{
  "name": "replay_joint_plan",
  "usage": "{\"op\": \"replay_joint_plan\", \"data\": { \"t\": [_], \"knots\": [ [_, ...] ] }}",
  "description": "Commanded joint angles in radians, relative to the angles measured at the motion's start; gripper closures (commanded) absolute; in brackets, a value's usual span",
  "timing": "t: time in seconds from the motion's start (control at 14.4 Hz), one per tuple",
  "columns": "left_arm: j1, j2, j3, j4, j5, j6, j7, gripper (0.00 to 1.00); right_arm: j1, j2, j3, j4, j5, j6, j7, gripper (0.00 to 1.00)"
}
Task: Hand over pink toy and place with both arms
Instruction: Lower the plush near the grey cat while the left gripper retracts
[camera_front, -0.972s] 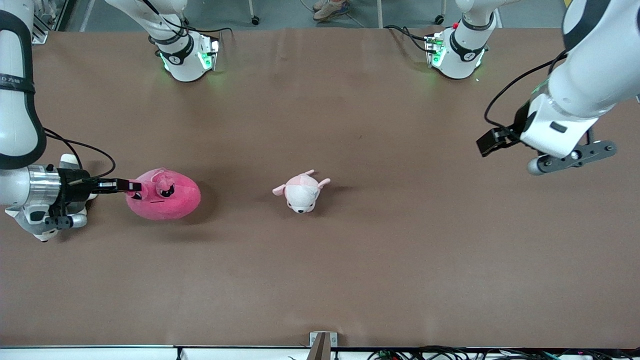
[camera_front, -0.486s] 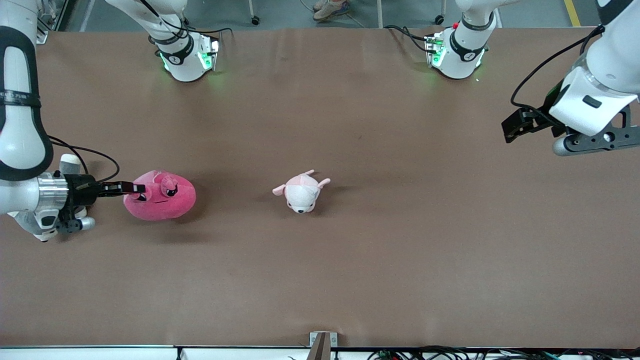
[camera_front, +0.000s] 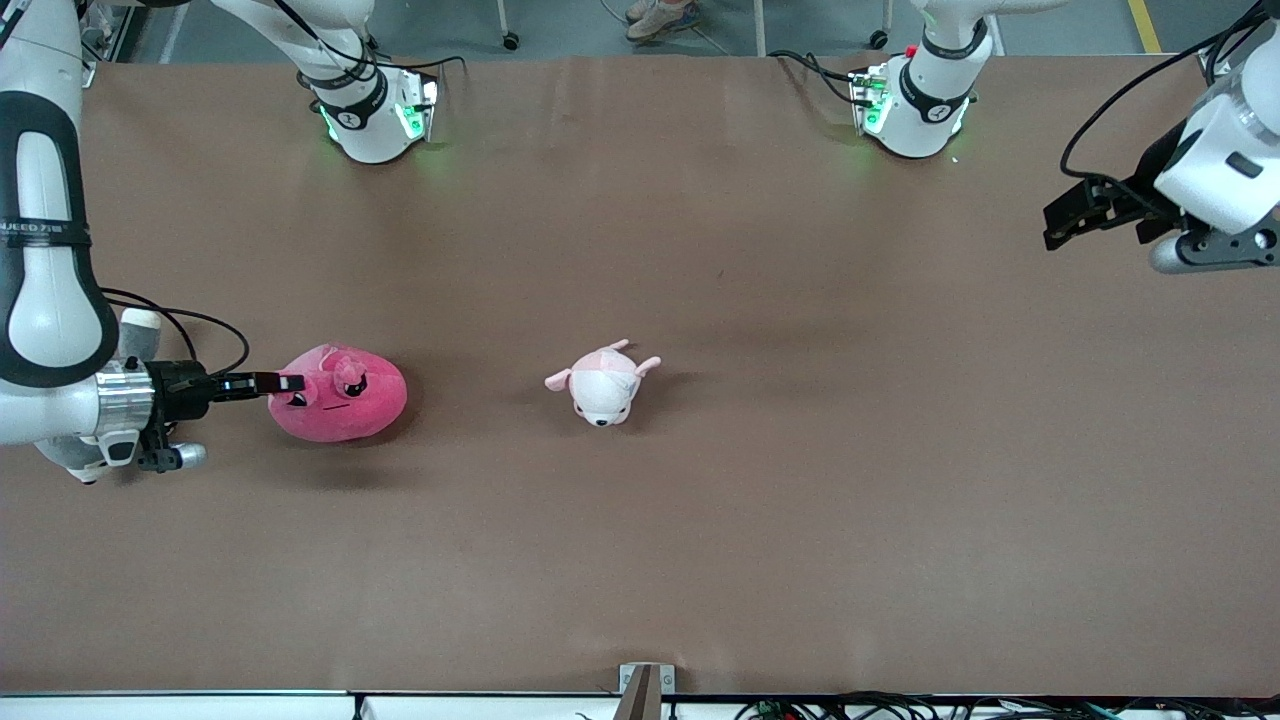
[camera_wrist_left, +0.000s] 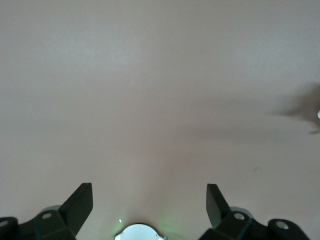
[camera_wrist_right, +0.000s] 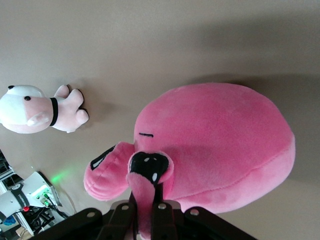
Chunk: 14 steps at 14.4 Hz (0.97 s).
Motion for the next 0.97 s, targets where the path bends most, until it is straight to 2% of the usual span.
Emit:
{"op": "replay_joint_plan", "data": {
  "t": [0.0,0.56,0.69,0.76,0.83,0.9],
  "knots": [
    [-0.046,-0.065,0.063,-0.077,-0.027,0.027,0.038,0.00,-0.026,0.013,0.019,0.012,0.020,-0.011,-0.013,1.00],
    [-0.042,-0.083,0.029,-0.089,-0.014,0.010,0.036,0.00,-0.027,0.051,0.019,0.014,0.023,0.001,-0.016,0.99],
    [-0.042,-0.097,0.023,-0.092,0.015,0.007,0.036,0.00,-0.021,0.057,0.018,0.014,0.011,0.034,-0.019,0.92],
    [-0.042,-0.100,0.020,-0.091,0.021,0.007,0.038,0.00,-0.021,0.065,0.017,0.014,0.008,0.038,-0.021,0.70],
    [-0.042,-0.098,0.021,-0.089,0.023,0.012,0.038,0.00,-0.022,0.073,0.017,0.016,0.005,0.049,-0.019,0.30],
    [-0.042,-0.098,0.020,-0.088,0.027,0.018,0.038,0.00,-0.026,0.073,0.017,0.016,0.005,0.067,-0.018,0.00]
  ]
}}
